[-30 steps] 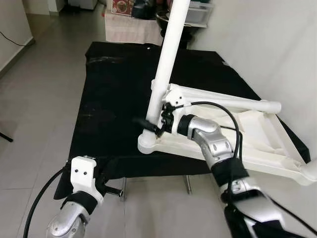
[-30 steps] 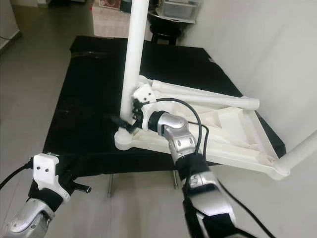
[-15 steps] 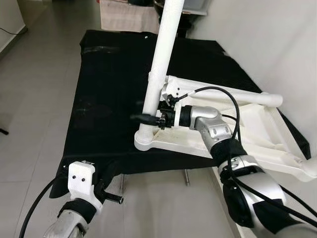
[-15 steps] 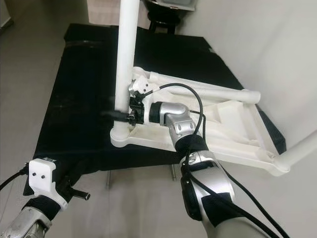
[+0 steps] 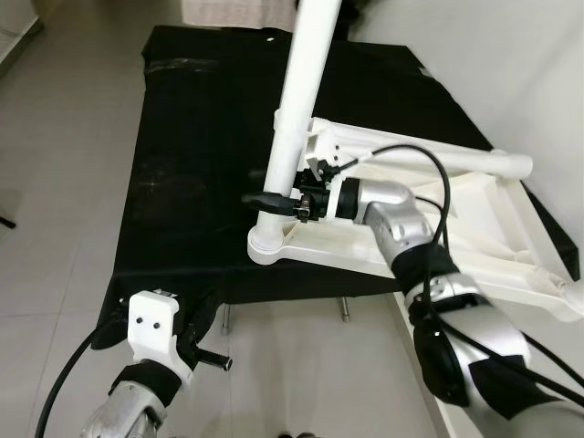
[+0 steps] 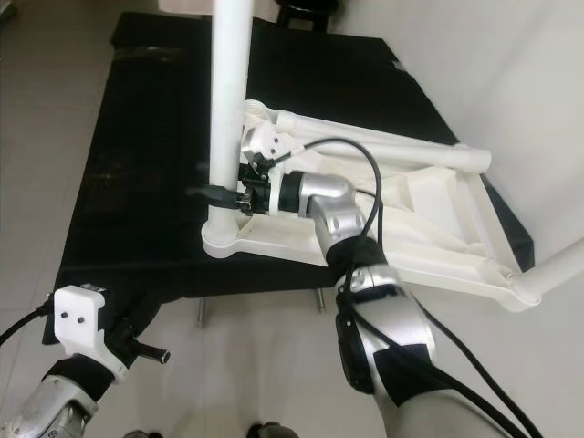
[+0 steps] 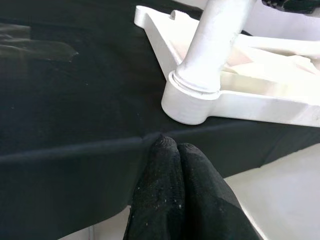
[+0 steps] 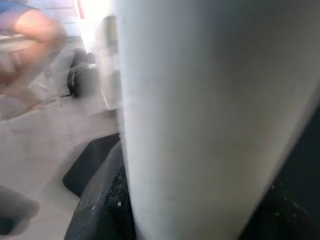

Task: Building children table

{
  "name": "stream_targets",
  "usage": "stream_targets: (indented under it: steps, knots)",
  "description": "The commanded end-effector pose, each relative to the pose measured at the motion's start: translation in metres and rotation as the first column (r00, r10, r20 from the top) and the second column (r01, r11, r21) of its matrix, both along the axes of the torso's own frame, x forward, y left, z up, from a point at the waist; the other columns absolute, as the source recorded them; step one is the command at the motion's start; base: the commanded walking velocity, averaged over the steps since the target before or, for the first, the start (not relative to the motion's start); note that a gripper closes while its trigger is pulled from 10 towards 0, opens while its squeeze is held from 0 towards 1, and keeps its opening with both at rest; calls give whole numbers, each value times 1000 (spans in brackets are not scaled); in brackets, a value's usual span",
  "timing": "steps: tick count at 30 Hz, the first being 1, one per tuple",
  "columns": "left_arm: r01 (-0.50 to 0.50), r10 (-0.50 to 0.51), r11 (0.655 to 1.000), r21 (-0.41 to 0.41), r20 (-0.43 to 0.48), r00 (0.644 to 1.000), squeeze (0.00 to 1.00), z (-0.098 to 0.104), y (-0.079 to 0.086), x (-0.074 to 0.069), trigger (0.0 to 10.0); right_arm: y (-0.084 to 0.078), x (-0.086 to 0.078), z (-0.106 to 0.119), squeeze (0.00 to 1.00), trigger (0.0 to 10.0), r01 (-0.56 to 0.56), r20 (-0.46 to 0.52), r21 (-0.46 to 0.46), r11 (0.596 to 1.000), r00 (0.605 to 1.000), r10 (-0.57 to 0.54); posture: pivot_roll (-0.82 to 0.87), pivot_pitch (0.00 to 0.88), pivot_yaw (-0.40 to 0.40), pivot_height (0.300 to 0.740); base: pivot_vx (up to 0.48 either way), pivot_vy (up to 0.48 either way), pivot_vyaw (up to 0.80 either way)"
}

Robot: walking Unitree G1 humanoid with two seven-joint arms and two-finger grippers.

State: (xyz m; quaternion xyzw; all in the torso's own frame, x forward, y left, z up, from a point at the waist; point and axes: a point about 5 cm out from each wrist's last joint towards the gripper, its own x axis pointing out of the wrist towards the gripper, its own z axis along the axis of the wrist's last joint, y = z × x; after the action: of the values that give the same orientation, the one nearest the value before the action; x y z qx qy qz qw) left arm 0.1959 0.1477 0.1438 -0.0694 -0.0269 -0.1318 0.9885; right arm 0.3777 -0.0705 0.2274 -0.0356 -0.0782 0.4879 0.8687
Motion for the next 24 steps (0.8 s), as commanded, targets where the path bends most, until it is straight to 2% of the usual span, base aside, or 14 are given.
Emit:
stream_targets:
  steps: [1, 2, 3, 4, 5, 6, 8, 13, 14, 15, 16, 17, 18, 24]
  knots:
    - [1, -2, 1000, -5, -32, 999, 0, -7, -1, -1, 10000, -19, 8, -3, 0, 0, 253, -18, -10, 967, 967, -253, -122, 145, -185, 740, 0, 0, 0]
    - [-2, 2, 1000, -4, -30, 1000, 0, -8, 1, 1, 10000, -29, 6, -17, 0, 0, 573, -90, 23, 819, 817, -569, -128, 143, -184, 740, 0, 0, 0]
    - [-4, 4, 1000, 0, -27, 1000, 0, -8, 2, 6, 10000, -13, -35, -55, 0, 0, 639, -183, -37, 768, 751, -634, -127, 127, -166, 740, 0, 0, 0]
    - [-4, 4, 1000, 0, -27, 1000, 0, -8, 2, 6, 10000, -13, -35, -55, 0, 0, 639, -183, -37, 768, 751, -634, -127, 127, -166, 740, 0, 0, 0]
    - [0, 1, 1000, 7, -28, 1000, 0, -10, 2, 11, 10000, 5, -41, -63, 0, 0, 571, -171, -46, 820, 804, -569, -130, 77, -150, 740, 0, 0, 0]
    - [2, -2, 1000, 12, -28, 1000, 0, -12, 3, 14, 10000, 17, -43, -69, 0, 0, 535, -160, -51, 844, 829, -535, -130, 77, -150, 740, 0, 0, 0]
    - [7, -6, 1000, 18, -29, 1000, 0, -14, 4, 20, 10000, 29, -39, -70, 0, 0, 532, -135, -51, 845, 835, -534, -121, 53, -154, 740, 0, 0, 0]
    - [8, -7, 1000, 23, -28, 1000, 0, -16, 5, 25, 10000, 40, -33, -68, 0, 0, 533, -131, -43, 845, 835, -534, -120, 37, -159, 740, 0, 0, 0]
    - [-4, 5, 1000, 27, -23, 1000, 0, -17, 7, 27, 10000, 48, -32, -65, 0, 1608, 535, -136, -37, 844, 834, -535, -114, 21, -162, 740, 0, 0, 0]
    - [-21, 22, 999, 30, -18, 1000, 0, -17, 8, 28, 10000, 54, -33, -62, 0, 1608, 538, -141, -48, 841, 830, -539, -111, 11, -165, 740, 0, 0, 0]
    - [-48, 49, 998, 29, -10, 999, 0, -18, 11, 30, 10000, 61, -36, -57, 0, 10000, 537, -171, -29, 843, 828, -533, -110, 5, -168, 740, 0, 0, 0]
    - [-48, 49, 998, 29, -10, 999, 0, -18, 11, 30, 10000, 61, -36, -57, 0, 10000, 537, -171, -29, 843, 828, -533, -110, 5, -168, 740, 0, 0, 0]
    - [-52, 52, 998, 30, -9, 999, 0, -18, 12, 32, 10000, 63, -38, -55, 1000, 10000, 508, -186, -11, 861, 845, -501, -112, 0, -169, 740, 0, 0, 0]
    - [-52, 52, 998, 32, -4, 999, 0, -19, 14, 37, 10000, 61, -41, -44, 1000, 10000, 420, -180, 50, 906, 896, -406, -121, 0, -166, 740, 0, 0, 0]
